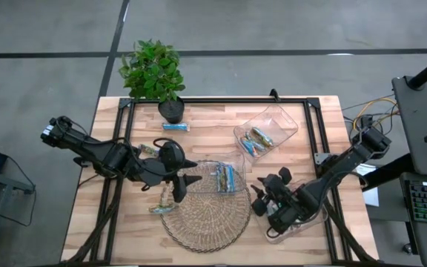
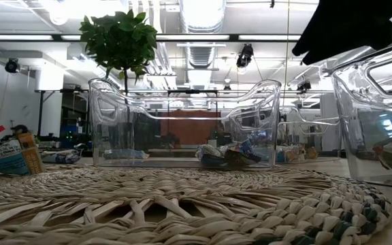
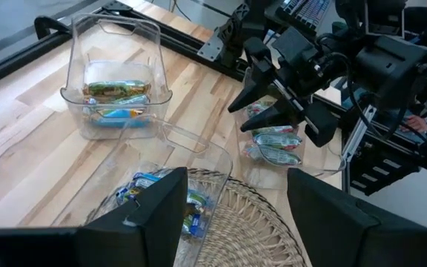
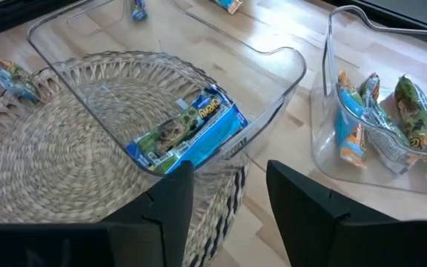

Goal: Pick and place Granola Bars by type
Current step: Put the blue granola bar into the middle transparent bin

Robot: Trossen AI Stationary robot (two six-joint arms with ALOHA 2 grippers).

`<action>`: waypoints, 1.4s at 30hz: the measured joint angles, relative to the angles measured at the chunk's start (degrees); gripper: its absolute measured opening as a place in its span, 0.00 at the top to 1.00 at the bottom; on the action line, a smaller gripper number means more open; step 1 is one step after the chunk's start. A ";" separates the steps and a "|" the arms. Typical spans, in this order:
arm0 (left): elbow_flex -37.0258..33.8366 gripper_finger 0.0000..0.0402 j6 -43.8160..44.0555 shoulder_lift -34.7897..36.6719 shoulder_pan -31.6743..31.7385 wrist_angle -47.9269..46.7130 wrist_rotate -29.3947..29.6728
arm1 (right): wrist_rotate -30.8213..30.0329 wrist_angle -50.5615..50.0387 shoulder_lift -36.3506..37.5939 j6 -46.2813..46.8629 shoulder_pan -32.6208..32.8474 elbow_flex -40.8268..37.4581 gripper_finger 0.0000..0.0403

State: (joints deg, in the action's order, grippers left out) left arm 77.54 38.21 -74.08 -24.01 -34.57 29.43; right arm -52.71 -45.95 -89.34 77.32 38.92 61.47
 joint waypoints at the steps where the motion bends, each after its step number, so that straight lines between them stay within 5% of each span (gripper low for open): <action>1: 0.00 0.47 0.01 0.00 0.00 0.00 0.00 | 0.00 0.06 0.00 0.02 0.00 0.00 0.60; 6: 0.00 0.47 1.63 0.00 0.00 0.00 0.00 | 0.02 0.68 0.00 0.09 0.04 0.00 0.60; 14: 0.00 0.47 17.07 0.00 0.04 0.47 0.69 | 0.09 3.01 0.00 0.36 0.04 0.93 0.60; 19: 0.02 0.47 9.65 0.00 0.09 -1.27 -0.40 | 0.09 4.85 0.00 -0.15 0.02 1.66 0.60; 23: 0.07 0.47 3.21 0.09 0.07 -13.58 -0.12 | 0.27 5.05 0.00 -1.28 0.07 3.37 0.60; 31: -2.61 0.47 4.99 0.55 0.39 -40.16 17.66 | 0.48 5.04 0.00 -10.10 0.02 8.06 0.60; 42: -19.85 0.47 -1.43 5.23 5.53 -40.72 15.03 | 0.66 4.78 0.02 -16.59 -1.72 13.36 0.60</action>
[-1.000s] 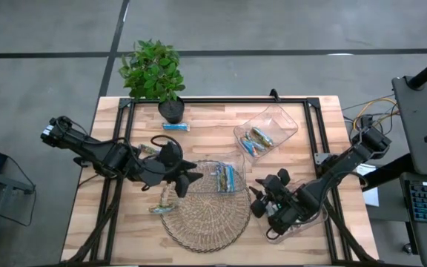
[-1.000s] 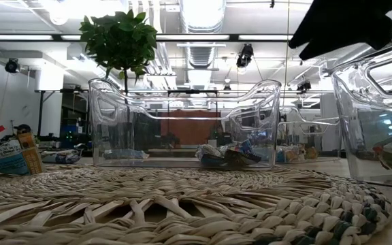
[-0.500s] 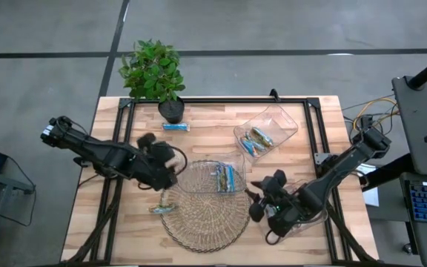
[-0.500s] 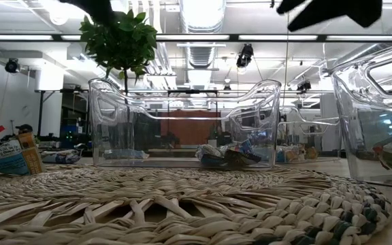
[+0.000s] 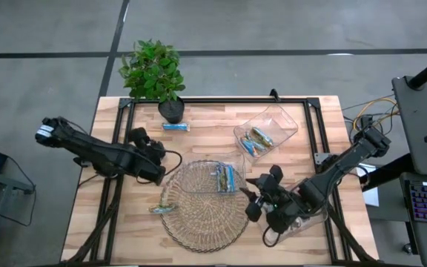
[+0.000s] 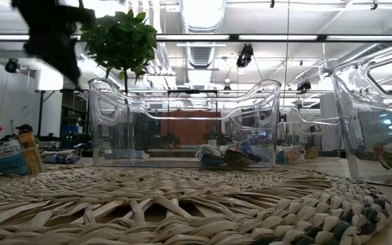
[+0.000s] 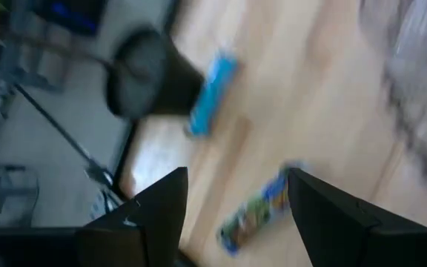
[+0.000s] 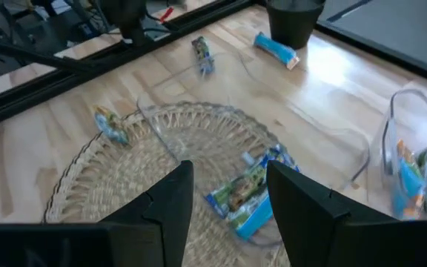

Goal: Pick and place Granola Bars by type
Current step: Put the blue granola bar into the middle transparent bin

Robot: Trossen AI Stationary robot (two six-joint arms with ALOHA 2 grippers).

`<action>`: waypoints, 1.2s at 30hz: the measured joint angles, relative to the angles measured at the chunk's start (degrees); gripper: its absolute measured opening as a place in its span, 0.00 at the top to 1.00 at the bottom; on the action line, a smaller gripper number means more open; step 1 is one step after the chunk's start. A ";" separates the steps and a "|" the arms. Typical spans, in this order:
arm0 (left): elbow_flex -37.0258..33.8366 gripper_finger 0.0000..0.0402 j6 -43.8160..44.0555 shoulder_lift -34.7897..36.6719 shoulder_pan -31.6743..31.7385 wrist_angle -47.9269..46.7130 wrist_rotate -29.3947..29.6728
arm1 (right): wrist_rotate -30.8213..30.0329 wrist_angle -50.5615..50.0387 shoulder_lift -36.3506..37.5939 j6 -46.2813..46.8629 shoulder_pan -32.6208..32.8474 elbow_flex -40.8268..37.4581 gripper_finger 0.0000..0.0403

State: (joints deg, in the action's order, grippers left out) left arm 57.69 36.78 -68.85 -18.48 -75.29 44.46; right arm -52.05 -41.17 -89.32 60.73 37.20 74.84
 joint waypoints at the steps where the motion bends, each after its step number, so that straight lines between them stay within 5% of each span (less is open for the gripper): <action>1: -1.95 0.47 -0.80 0.07 1.03 0.61 -1.67 | 0.00 0.00 0.00 -0.73 -0.33 0.40 0.60; 12: -14.87 0.47 -25.28 0.10 11.11 11.59 -15.24 | 4.82 -0.11 0.00 -8.54 -3.90 2.70 0.60; 28: -12.85 0.47 -70.90 0.05 36.57 19.39 -39.91 | 8.83 -0.65 0.02 -8.89 -4.49 2.68 0.60; 36: -16.08 0.47 -80.51 0.01 40.19 25.63 -41.52 | 8.83 -2.11 0.09 -8.90 -4.47 2.66 0.60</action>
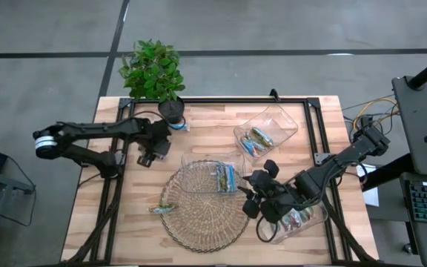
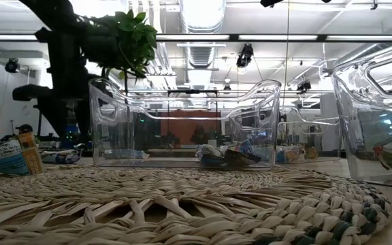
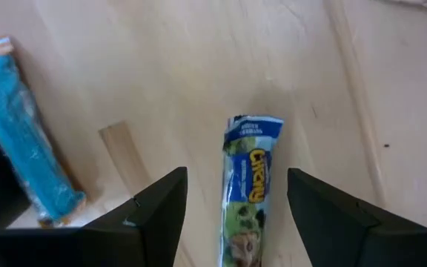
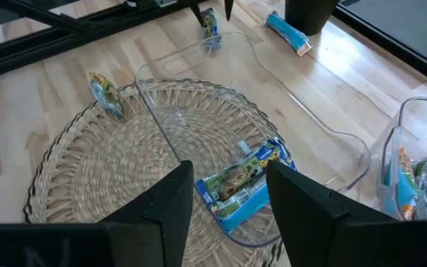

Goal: Pick and place Granola Bars by type
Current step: Put the blue granola bar into the middle transparent bin

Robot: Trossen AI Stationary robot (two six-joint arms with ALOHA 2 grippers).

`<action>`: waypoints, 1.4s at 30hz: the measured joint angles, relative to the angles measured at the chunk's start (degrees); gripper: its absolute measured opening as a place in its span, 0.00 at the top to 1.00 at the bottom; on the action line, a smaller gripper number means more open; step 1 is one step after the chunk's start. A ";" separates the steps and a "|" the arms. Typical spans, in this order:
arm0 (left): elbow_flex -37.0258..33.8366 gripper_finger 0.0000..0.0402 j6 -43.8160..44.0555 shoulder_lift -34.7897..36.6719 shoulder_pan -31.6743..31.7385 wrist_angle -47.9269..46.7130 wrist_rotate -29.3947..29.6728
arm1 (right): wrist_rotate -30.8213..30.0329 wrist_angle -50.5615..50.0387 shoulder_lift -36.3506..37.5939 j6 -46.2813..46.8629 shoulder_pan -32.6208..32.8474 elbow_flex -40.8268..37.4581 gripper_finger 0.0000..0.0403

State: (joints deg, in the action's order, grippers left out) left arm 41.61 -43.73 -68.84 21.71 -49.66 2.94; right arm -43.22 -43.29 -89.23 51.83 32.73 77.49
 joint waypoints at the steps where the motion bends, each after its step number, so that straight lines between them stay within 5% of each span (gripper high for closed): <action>1: -0.76 0.47 -0.17 0.00 0.03 0.95 -0.11 | 0.00 0.00 0.00 -0.02 0.00 0.00 0.60; 21: -13.13 0.49 0.22 0.11 0.01 12.39 1.07 | 0.00 0.65 0.00 0.21 -0.17 -0.02 0.60; 33: -12.32 0.94 0.85 -0.07 0.04 12.41 -0.26 | -0.04 0.72 0.00 0.00 -0.17 -0.02 0.60; 42: -5.38 0.99 10.47 -0.11 0.05 10.21 -0.44 | -0.30 0.72 0.00 -0.02 -0.18 0.81 0.60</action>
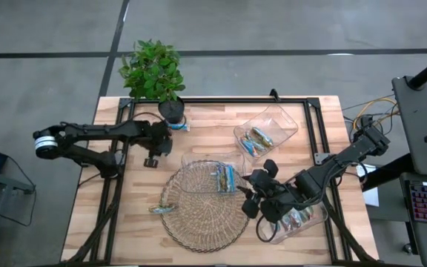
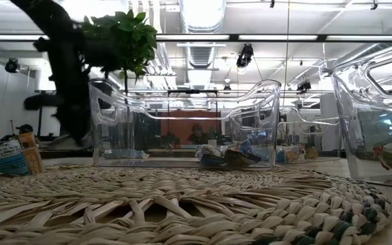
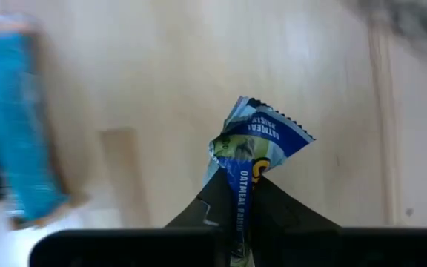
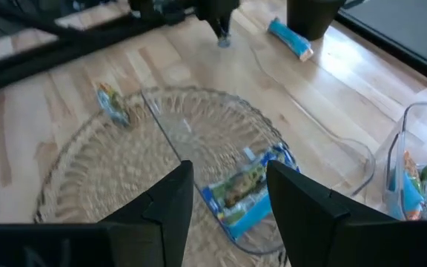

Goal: Pick and place Granola Bars by type
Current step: Put the blue granola bar into the middle transparent bin

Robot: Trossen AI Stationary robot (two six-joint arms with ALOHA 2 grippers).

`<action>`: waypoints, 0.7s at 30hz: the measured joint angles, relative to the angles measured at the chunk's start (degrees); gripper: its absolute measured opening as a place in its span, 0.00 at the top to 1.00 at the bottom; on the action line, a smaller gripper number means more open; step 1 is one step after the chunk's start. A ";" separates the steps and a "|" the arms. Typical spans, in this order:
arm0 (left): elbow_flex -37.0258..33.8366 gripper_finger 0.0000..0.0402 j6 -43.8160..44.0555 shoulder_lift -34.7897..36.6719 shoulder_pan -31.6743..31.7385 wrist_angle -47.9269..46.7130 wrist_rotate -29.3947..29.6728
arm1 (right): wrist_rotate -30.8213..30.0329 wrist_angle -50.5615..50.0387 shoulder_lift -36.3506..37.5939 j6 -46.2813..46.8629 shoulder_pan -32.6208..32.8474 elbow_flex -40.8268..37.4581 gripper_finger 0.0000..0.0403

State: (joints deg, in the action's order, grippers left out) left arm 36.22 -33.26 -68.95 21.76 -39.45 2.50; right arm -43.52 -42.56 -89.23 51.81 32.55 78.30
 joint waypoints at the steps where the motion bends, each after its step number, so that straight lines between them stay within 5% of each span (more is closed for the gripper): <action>1: 1.36 0.99 1.05 0.00 0.00 -0.50 0.00 | -0.35 0.06 0.00 0.00 -0.11 0.42 0.60; 21: 30.25 1.00 32.93 0.15 -2.34 -8.37 -3.51 | -4.03 -0.03 0.04 -4.80 -2.07 6.47 0.60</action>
State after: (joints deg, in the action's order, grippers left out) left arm 66.47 -0.33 -68.79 19.42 -47.81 -1.01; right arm -47.55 -42.59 -89.19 47.01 30.48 84.77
